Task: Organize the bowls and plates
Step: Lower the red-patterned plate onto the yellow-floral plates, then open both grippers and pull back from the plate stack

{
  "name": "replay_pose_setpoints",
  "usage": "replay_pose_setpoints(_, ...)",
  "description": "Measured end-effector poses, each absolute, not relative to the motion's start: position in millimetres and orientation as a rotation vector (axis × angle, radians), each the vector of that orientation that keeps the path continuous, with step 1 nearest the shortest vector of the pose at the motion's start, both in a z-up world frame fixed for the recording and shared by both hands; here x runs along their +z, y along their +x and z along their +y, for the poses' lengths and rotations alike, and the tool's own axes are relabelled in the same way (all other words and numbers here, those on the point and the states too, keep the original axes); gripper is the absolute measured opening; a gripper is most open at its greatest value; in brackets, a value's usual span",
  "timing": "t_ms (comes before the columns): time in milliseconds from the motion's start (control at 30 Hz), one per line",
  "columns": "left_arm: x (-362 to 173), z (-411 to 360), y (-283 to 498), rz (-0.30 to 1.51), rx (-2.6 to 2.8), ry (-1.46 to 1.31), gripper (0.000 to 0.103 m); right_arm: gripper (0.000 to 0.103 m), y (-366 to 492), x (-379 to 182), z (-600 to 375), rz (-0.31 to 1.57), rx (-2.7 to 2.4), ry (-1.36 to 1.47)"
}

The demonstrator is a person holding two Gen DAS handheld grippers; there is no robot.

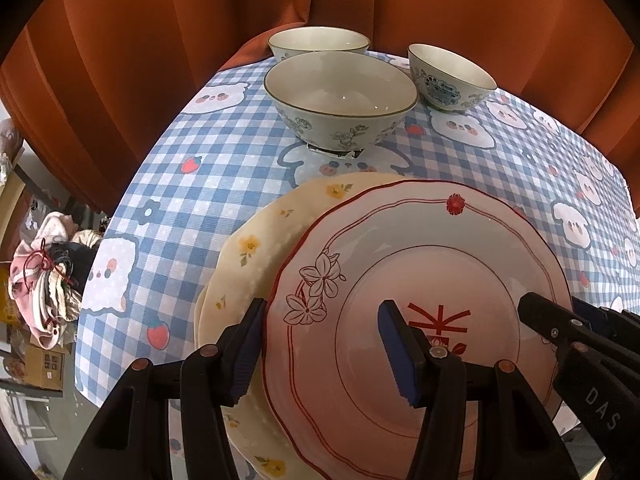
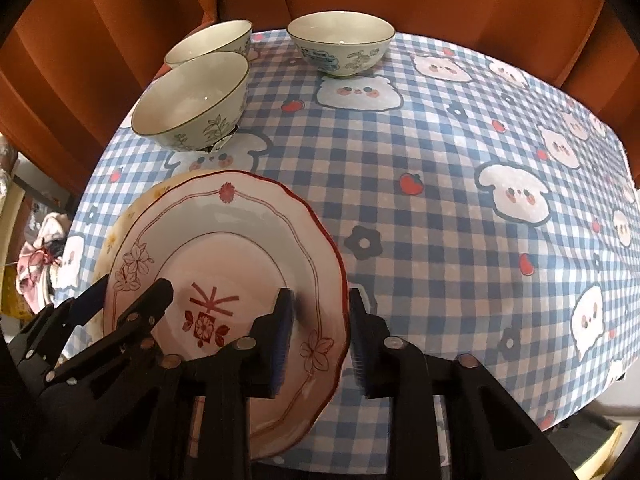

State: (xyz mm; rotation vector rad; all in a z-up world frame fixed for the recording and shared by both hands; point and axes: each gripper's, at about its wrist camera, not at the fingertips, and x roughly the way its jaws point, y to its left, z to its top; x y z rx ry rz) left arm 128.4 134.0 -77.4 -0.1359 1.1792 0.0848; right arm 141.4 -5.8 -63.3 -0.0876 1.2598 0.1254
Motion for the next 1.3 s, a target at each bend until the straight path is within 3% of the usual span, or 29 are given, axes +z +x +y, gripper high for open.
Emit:
replay_pose_setpoints(1000, -76, 141, 120, 1.107, 0.164, -0.012, 0.057, 0.031, 134, -72, 29, 1.217, 0.102, -0.205)
replay_pose_setpoints(1300, -75, 144, 118, 1.109, 0.107, -0.042, 0.068, 0.038, 129, -74, 33, 1.215, 0.069, -0.232)
